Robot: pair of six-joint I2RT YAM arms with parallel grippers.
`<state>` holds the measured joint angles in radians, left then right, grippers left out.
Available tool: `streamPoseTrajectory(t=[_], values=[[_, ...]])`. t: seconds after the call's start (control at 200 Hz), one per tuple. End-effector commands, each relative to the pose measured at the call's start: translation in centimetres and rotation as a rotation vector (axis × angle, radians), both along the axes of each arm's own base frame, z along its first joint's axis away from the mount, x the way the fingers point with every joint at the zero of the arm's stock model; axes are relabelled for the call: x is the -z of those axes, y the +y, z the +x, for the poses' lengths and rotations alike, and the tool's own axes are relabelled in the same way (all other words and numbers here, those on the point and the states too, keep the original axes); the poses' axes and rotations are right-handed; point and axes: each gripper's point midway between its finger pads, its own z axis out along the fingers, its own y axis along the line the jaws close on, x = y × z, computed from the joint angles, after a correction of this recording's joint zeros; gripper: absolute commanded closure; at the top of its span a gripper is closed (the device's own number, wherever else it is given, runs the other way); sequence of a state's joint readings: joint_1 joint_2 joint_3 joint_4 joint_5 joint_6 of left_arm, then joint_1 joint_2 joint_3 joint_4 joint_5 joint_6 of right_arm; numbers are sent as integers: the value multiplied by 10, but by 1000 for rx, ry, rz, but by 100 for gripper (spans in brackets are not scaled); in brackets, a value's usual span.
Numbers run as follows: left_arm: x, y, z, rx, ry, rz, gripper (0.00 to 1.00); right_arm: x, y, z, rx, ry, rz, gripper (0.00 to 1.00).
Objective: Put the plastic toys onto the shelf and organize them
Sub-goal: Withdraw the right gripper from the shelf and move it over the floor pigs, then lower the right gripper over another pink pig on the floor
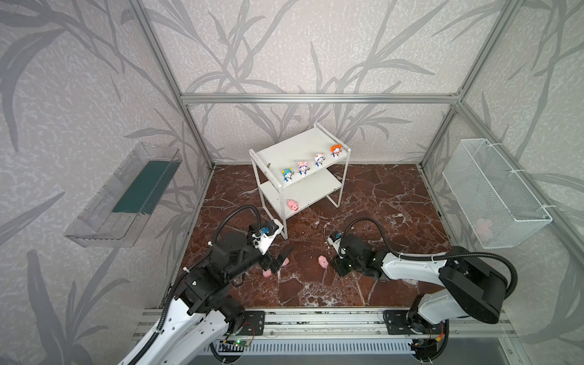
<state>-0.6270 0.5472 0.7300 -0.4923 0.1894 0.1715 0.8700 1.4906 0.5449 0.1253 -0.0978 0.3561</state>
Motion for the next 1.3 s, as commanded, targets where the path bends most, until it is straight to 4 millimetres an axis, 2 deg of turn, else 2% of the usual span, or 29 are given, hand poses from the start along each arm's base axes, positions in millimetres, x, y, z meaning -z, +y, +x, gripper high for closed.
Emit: streamPoseTrajectory(t=[0.0,0.105,0.18,0.37,0.465,0.535,0.685,0.885,1.045,1.3], values=[[-3,-1,0,7,-10,-17,1,-4,10,7,-31,-36,8,75],[-3,-1,0,5,-10,-16,1,-4,16,6,-70,-42,17,76],[-2,-1,0,4,-9,-15,1,-12,26,2,-123,-51,72,77],[-2,-1,1,3,-6,-13,1,-75,53,-23,-278,-188,283,77],[-2,-2,1,8,-6,-14,1,-89,52,-27,-289,-211,305,77],[-2,-2,1,6,-6,-15,1,-87,47,-25,-272,-215,274,76],[-2,-2,1,8,-6,-16,1,-68,37,-18,-213,-171,186,73],[-2,-2,1,8,-5,-18,1,-49,44,-20,-225,-102,144,62],[-2,-2,0,11,-6,-17,1,-46,51,-28,-251,-89,149,58],[-1,-2,0,11,-3,-17,1,-36,54,-27,-242,-61,132,52]])
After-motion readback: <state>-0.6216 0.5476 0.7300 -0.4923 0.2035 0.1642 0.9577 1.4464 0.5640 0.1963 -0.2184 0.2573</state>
